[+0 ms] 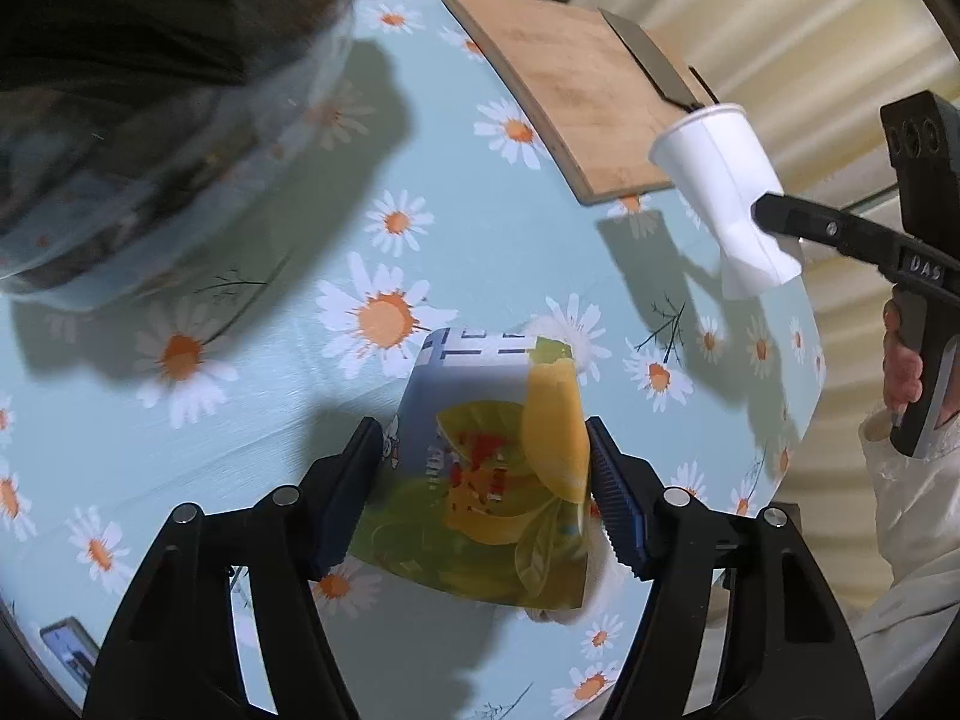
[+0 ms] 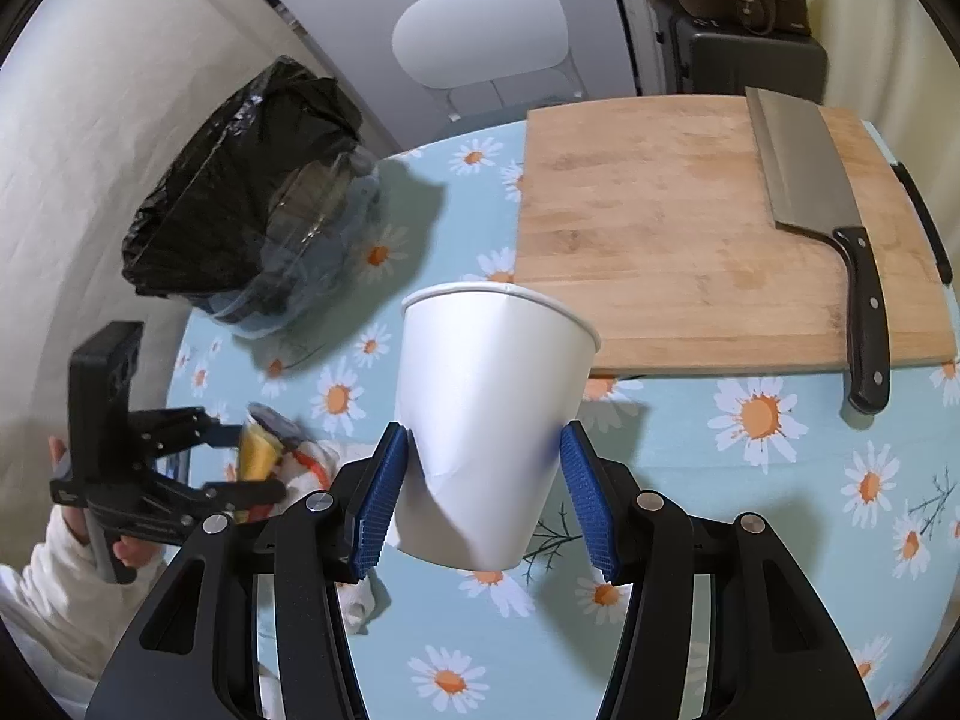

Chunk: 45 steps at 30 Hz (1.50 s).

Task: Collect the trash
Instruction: 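Carry the paper cup and tissue pack up over the black bin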

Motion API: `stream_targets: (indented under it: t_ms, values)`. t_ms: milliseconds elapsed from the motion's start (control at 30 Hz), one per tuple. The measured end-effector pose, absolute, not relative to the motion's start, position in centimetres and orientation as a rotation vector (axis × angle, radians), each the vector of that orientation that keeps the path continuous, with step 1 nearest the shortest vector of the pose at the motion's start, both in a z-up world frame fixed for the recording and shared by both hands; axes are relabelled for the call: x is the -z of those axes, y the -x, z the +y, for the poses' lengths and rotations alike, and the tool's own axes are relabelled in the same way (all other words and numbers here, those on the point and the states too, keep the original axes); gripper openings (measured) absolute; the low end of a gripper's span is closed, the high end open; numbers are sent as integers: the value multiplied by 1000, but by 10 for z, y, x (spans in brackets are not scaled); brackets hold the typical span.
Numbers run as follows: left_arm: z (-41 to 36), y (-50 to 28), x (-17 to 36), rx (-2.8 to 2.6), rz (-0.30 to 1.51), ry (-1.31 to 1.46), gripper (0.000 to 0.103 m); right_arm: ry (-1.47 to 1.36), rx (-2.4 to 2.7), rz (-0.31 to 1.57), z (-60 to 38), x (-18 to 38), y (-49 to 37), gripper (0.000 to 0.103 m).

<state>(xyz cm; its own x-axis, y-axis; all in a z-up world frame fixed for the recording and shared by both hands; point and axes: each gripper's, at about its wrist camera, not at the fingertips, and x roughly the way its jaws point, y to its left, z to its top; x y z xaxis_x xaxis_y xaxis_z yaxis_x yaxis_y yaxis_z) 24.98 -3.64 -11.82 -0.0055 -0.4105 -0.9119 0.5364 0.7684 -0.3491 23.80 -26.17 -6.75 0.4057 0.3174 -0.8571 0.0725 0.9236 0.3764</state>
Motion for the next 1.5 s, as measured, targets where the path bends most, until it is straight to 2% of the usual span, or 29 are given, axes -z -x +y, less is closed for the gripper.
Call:
stream_targets:
  t_ms: [433, 467, 500, 600, 700, 833, 900, 1200, 1367, 1500]
  values:
    - [5, -229, 70, 583, 1285, -30, 67, -324, -284, 1076, -243, 31, -255, 49]
    - [8, -226, 66, 577, 1277, -26, 67, -317, -297, 1062, -241, 25, -259, 47]
    - [11, -225, 63, 568, 1268, -21, 67, -313, -307, 1053, -240, 21, -261, 41]
    - [18, -221, 54, 523, 1242, -11, 67, -291, -341, 1041, -233, 11, -272, 36]
    - [25, -220, 48, 494, 1223, 10, 67, -256, -358, 1045, -225, 13, -281, 36]
    - [32, -218, 40, 474, 1207, 35, 67, -229, -378, 1072, -218, 27, -286, 42]
    - [37, -217, 33, 474, 1197, 44, 67, -178, -371, 1094, -215, 36, -285, 55]
    - [45, -214, 12, 395, 1152, 18, 67, -79, -395, 1212, -212, 89, -278, 76]
    - [44, -211, 6, 360, 1140, -1, 67, -28, -410, 1260, -210, 111, -274, 85]
    - [43, -209, -4, 349, 1122, -32, 67, -36, -424, 1297, -209, 131, -270, 85]
